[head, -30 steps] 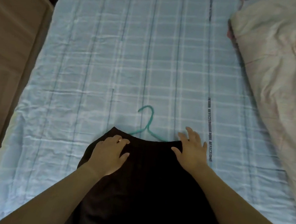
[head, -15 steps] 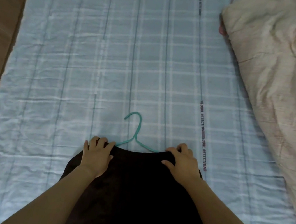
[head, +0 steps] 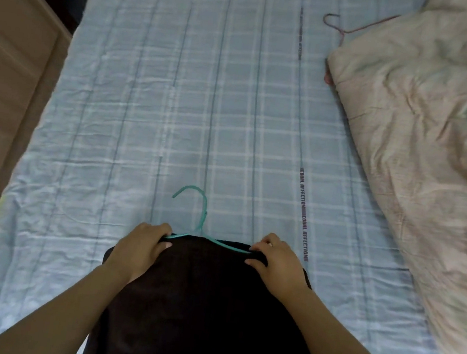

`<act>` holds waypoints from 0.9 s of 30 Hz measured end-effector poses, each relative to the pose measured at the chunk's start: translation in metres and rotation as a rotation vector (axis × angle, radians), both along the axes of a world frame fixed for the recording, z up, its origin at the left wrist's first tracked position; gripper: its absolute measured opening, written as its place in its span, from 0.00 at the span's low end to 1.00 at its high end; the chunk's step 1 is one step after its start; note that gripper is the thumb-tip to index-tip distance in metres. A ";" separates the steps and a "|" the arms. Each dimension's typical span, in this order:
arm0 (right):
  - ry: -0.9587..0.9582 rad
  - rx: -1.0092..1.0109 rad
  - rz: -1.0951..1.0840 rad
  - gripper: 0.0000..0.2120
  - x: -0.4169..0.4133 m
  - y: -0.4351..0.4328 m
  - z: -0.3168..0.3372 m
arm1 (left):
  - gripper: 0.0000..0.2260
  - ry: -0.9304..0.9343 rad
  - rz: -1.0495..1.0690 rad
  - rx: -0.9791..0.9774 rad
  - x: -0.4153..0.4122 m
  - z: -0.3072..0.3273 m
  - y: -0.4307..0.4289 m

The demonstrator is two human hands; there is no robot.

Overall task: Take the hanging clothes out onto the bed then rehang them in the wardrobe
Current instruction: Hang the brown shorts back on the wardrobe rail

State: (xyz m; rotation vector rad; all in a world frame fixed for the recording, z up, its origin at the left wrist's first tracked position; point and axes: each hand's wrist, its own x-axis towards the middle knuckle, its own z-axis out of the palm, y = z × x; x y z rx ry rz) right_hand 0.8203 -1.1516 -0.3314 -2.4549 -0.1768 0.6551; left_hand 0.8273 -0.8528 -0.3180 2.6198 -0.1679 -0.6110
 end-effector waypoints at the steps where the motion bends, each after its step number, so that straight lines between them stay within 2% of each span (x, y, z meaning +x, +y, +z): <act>1: -0.008 0.014 0.004 0.13 -0.006 -0.001 0.010 | 0.02 -0.009 0.005 -0.007 -0.006 0.009 0.002; 13: -0.266 0.127 -0.087 0.08 -0.114 -0.008 0.128 | 0.05 -0.301 0.023 -0.114 -0.115 0.132 0.008; 15: -0.314 0.139 -0.048 0.09 -0.134 0.005 0.147 | 0.02 -0.327 0.097 -0.115 -0.147 0.148 0.019; 19: -0.452 0.180 0.090 0.09 -0.171 0.048 0.188 | 0.06 -0.401 0.229 -0.089 -0.215 0.175 0.061; 27: -0.631 0.202 0.217 0.08 -0.257 0.132 0.233 | 0.05 -0.564 0.289 -0.114 -0.346 0.220 0.139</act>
